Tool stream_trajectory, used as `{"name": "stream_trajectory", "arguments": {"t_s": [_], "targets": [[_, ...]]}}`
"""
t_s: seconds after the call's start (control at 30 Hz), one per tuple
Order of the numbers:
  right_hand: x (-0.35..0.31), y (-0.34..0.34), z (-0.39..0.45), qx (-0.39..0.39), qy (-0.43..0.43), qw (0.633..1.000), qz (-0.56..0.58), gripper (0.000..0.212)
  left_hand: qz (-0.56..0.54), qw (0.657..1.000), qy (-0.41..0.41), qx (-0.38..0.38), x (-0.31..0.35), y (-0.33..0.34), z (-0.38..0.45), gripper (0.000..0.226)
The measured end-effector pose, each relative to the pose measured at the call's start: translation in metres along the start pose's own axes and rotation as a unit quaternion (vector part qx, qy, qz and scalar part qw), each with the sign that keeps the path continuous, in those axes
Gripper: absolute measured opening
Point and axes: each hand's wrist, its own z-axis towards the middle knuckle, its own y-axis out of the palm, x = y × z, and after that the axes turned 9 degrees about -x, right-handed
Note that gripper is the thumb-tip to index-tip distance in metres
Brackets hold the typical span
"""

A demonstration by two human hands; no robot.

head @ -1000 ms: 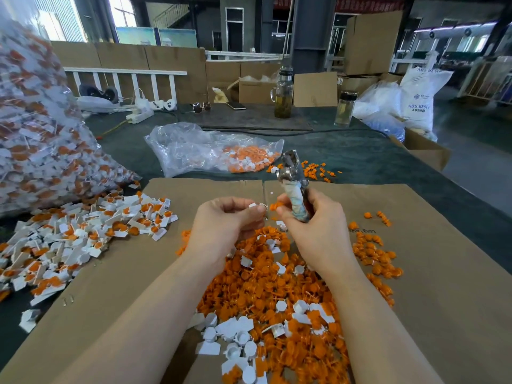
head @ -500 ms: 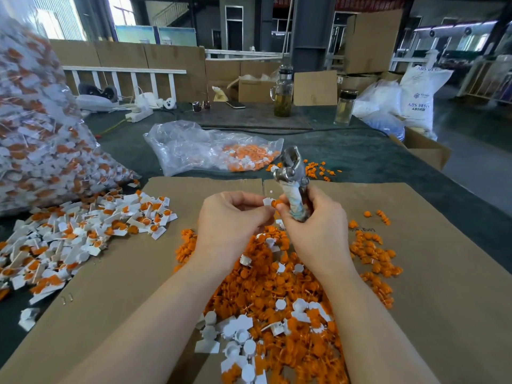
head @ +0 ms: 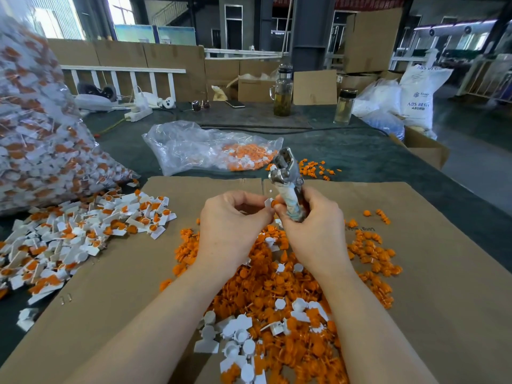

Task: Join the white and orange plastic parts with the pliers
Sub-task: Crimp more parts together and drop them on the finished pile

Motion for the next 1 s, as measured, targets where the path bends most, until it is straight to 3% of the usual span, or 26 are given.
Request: {"name": "stream_trajectory", "arguments": {"t_s": [0.4,0.53,1.0], "targets": [[-0.002,-0.005,0.0,-0.058,-0.006,0.998,-0.007,0.018,0.014,0.999,0.005,0.047,-0.003,0.004,0.0,0.012],[0.001,-0.009,0.002,-0.086,0.018,0.995,0.042,0.02,-0.001,0.999,-0.001,0.041,-0.004,0.003,0.0,0.014],[0.005,-0.028,0.003,-0.295,0.055,0.952,0.052,0.02,-0.141,0.989,0.027,0.039,0.002,-0.006,0.003,0.005]]}}
